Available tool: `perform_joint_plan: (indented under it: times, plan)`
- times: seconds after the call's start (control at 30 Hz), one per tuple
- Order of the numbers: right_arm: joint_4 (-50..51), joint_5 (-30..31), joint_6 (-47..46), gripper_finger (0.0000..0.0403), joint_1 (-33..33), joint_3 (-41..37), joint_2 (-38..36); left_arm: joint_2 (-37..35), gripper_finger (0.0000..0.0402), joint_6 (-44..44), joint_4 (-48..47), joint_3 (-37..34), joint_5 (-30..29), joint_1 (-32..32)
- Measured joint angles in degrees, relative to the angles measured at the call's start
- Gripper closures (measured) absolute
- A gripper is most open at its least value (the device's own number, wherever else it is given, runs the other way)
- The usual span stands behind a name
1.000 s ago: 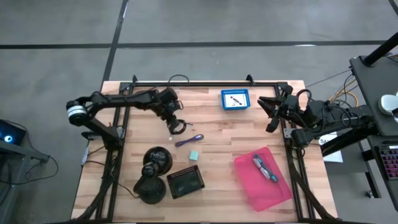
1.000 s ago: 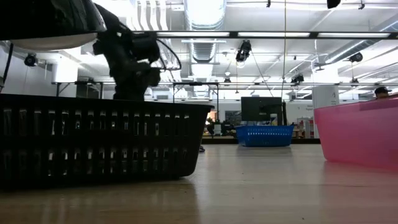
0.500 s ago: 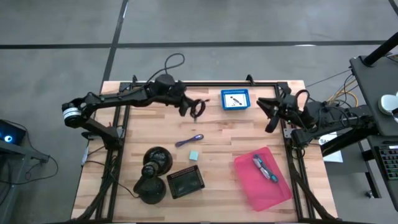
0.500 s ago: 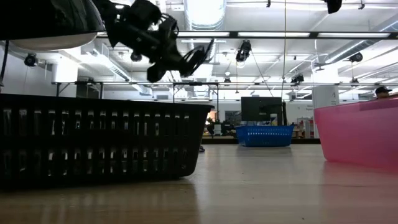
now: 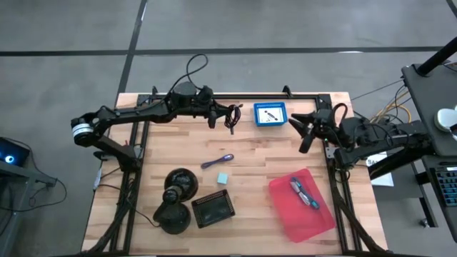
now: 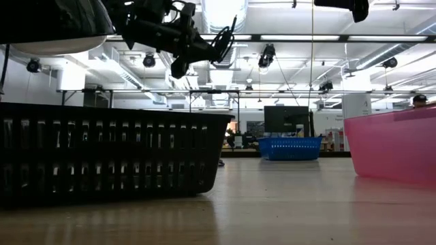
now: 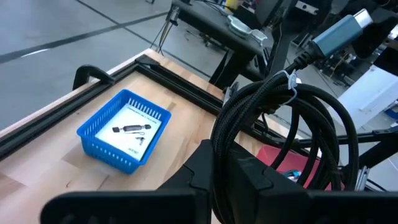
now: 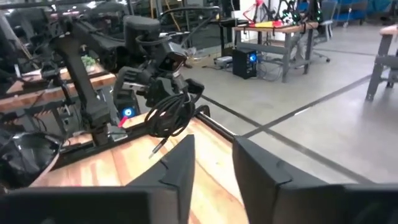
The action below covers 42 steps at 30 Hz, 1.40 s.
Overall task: Pick and place items into bin
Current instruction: Put the black charger cable into the pink bin
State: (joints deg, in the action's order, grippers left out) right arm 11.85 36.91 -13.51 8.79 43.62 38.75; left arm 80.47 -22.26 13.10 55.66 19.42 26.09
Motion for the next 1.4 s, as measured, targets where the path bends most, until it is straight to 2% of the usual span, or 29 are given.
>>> perform_joint_plan:
  times: [0.23, 0.43, 0.7, 0.93, 1.13, 1.4]
  plan:
    - [-0.1, -8.4, -1.6, 0.0237, -2.6, 0.0, 1.1, 0.0, 0.0391, 0.0, 4.0, -0.1, -0.9, -0.1]
    - [-0.3, -13.0, 0.4, 0.021, -6.0, -0.4, 5.0, 0.0, 0.0391, 0.0, 7.5, -0.1, -1.5, -0.3]
    - [-10.6, -24.7, 5.8, 0.0207, -11.8, -0.4, 13.6, 0.0, 0.0391, 0.0, 7.6, -0.1, -1.9, -0.3]
    - [-22.3, -27.8, 7.5, 0.0207, -15.5, -0.5, 21.1, 0.0, 0.0391, 0.2, 7.5, -0.1, -1.8, -0.4]
    - [-29.7, -35.6, 6.4, 0.0207, -19.0, -0.1, 26.0, 0.0, 0.0391, 0.2, 7.5, -0.1, -1.7, -0.8]
    - [-39.3, -42.9, 4.2, 0.0207, -22.2, 0.0, 31.3, 0.0, 0.0391, 0.2, 7.5, -0.1, -1.7, -0.8]
